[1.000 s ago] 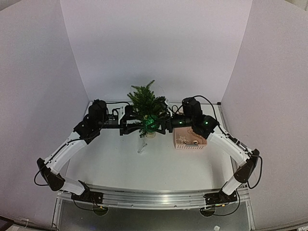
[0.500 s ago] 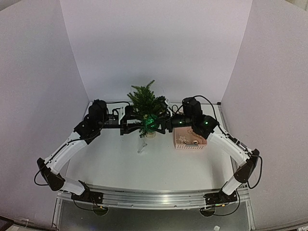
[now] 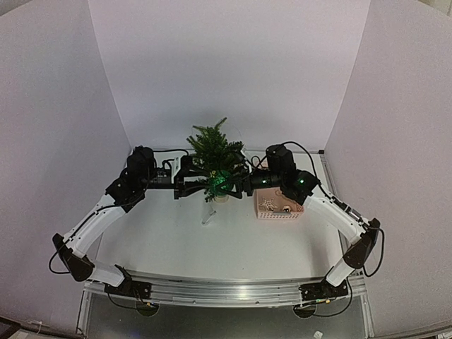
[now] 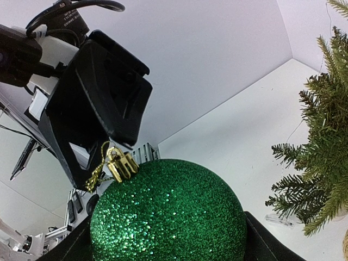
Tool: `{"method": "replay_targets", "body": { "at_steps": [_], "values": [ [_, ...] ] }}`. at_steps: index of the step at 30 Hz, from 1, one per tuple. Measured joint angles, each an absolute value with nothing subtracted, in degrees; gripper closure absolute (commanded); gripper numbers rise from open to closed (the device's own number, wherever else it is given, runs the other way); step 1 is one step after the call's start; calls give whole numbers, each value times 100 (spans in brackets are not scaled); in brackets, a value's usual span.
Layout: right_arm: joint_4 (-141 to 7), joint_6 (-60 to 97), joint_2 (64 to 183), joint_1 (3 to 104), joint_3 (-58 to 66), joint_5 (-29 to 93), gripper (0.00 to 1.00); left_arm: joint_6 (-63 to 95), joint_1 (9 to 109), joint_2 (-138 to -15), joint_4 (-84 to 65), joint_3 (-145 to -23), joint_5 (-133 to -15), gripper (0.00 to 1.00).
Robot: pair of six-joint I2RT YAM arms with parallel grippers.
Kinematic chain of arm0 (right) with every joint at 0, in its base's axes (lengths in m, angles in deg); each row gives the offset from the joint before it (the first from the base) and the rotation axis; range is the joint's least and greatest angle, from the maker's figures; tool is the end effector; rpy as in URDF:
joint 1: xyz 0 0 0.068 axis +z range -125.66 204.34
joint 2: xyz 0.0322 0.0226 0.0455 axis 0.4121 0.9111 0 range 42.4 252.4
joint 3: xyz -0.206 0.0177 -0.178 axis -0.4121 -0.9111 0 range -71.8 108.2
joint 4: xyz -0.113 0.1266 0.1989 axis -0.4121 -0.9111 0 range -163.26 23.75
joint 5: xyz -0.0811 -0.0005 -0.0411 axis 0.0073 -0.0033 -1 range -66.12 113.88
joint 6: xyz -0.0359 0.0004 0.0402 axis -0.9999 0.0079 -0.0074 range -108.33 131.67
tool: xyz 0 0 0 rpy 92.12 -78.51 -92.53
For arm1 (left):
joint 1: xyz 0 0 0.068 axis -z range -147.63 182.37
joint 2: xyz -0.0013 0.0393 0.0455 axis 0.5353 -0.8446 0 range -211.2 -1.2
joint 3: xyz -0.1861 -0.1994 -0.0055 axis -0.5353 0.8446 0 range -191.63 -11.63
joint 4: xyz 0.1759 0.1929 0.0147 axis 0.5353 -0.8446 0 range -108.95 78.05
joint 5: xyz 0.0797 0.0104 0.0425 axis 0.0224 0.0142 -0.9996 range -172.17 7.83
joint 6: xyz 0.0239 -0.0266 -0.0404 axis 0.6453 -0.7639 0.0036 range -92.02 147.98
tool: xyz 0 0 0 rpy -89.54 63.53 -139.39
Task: Decorate the small christmas tree
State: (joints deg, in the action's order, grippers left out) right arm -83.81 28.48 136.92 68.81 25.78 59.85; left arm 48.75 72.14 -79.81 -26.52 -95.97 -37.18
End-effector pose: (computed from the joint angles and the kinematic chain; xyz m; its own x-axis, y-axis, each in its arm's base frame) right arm 0.2579 0.2825 0.4240 -0.4523 -0.1159 -0.8843 -0.8796 0.2222 0.4207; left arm 0.2173 -0.2136 0.4413 0.2405 0.1261 -0.9624 0.9669 0.0556 0.2489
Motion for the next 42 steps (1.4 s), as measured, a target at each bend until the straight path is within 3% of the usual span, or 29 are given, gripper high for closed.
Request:
{"method": "replay_targets", "body": {
  "at_steps": [14,19,42],
  "values": [
    [-8379,2847,13692,6881,2554,5991,56,4720,7211,-8011,-2613,-9657,-3774,74],
    [-8377,2844,13692,6881,2554,5994,56,4734,7211,-8031,-2583,-9681,-3824,81],
    [-8360,2823,13692,6881,2554,6081,56,4912,7211,-8088,-2588,-9679,-3906,83]
  ]
}}
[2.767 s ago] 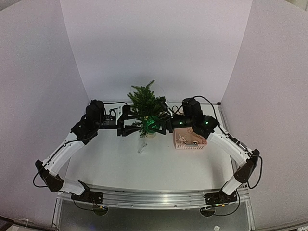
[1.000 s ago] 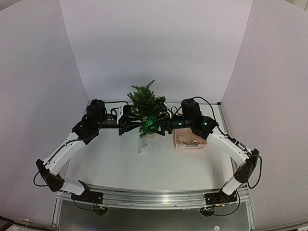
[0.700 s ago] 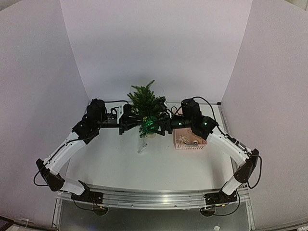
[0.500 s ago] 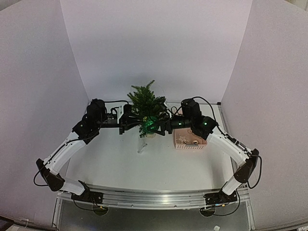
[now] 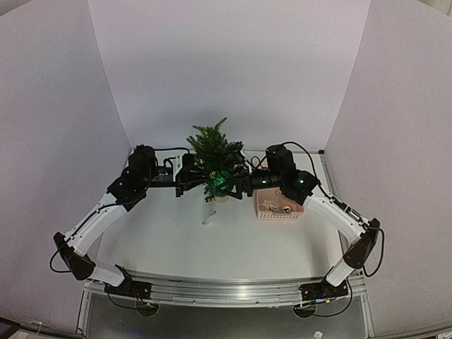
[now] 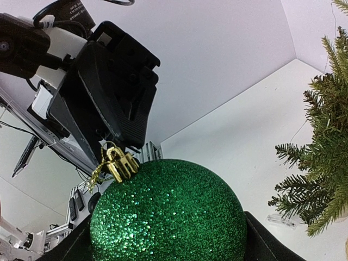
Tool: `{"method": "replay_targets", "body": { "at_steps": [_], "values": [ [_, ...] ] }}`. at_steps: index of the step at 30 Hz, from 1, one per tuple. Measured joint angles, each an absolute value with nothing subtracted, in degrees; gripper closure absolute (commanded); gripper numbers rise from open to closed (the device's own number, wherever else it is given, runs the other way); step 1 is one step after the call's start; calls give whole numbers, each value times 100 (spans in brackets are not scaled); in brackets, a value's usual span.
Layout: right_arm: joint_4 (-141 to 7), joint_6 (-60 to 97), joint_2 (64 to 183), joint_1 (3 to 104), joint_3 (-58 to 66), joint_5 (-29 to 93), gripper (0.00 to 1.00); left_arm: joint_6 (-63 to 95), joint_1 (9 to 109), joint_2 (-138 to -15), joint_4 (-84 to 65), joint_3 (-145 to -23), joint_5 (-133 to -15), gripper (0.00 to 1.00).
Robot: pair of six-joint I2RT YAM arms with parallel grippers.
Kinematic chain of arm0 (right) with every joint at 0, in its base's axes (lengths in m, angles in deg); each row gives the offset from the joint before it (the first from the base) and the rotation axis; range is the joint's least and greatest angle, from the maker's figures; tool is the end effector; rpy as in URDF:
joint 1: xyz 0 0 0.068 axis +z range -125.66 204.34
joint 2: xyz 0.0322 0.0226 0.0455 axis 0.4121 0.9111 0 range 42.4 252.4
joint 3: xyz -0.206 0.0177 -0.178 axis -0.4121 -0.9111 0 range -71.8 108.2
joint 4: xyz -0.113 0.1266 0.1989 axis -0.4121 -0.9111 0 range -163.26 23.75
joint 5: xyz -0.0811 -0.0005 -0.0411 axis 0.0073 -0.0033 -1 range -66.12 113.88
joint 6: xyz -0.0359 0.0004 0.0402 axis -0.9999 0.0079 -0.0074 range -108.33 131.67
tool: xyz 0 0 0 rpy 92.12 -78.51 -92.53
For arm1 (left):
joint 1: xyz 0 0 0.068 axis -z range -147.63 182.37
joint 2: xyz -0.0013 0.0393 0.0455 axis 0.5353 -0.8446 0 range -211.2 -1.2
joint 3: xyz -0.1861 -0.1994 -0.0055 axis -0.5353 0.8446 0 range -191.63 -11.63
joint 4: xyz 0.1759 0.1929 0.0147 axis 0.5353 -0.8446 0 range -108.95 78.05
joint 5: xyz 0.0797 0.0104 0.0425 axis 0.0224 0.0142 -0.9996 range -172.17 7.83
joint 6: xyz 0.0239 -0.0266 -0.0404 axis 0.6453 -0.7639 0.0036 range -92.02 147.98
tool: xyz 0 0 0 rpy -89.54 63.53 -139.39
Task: Decorate the small christmas tree
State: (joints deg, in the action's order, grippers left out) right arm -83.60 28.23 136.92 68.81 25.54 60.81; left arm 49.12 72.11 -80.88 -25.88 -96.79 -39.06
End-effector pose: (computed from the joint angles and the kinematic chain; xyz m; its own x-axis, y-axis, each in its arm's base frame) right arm 0.2575 0.2828 0.4230 -0.4494 -0.1219 -0.8850 -0.8836 0.2063 0.4203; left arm 0.2226 -0.2167 0.4417 0.2505 0.1341 -0.9588 0.9609 0.0866 0.2632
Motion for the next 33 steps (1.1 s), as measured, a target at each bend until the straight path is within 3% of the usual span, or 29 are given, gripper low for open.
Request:
{"method": "replay_targets", "body": {
  "at_steps": [10,21,33],
  "values": [
    [-8343,2823,13697,6881,2555,6148,56,4901,7211,-8101,-2584,-9679,-3885,100],
    [-8332,2758,13716,6881,2541,6069,57,4971,7211,-8097,-2703,-9679,-4056,100],
    [-8307,2565,13560,6881,2139,5207,59,5416,7210,-7959,-3206,-9679,-4621,100]
  ]
}}
